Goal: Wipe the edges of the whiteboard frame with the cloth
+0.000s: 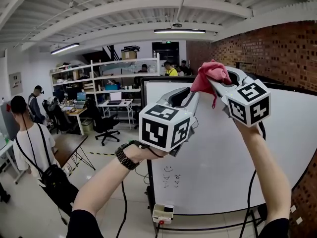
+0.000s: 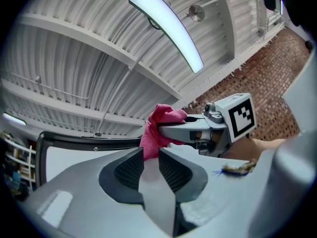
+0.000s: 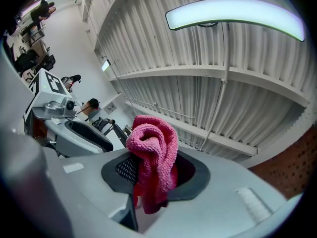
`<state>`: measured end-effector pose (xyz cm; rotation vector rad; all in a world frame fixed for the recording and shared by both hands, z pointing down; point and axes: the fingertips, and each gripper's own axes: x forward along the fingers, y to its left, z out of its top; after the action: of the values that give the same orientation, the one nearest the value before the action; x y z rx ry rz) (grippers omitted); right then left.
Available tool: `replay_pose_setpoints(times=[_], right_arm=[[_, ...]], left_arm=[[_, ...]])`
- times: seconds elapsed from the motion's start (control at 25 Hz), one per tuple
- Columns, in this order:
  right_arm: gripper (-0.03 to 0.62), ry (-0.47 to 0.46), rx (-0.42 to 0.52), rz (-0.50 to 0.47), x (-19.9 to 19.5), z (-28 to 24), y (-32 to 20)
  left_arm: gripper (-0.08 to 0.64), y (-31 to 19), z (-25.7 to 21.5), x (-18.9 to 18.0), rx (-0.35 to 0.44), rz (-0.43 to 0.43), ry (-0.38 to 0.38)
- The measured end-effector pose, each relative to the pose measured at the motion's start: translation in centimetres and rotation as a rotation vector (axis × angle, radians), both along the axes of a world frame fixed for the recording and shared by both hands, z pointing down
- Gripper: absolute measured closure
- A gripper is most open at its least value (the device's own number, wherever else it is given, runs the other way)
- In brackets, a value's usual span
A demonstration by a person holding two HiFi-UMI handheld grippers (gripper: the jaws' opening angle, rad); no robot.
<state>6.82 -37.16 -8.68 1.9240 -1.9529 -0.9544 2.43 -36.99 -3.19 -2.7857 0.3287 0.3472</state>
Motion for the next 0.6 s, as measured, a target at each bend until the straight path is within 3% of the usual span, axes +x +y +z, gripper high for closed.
replay_pose_setpoints(times=[0.4, 0.52, 0.6], right_arm=[[0.471, -0.113, 0.026, -0.056, 4.3, 0.5, 3.0], [0.471, -0.088, 0.019, -0.049, 4.3, 1.0, 1.9], [0.471, -0.078, 0.018, -0.045, 4.4, 0.6, 1.5]], left_arm=[[0.468, 2.9, 4.0, 4.6, 0.118, 0.144, -0.213], [0.468, 1.9, 3.8, 4.5, 0.069, 0.153, -0.169], [0.468, 0.8, 3.0, 4.6, 0.048, 0.109, -0.127]])
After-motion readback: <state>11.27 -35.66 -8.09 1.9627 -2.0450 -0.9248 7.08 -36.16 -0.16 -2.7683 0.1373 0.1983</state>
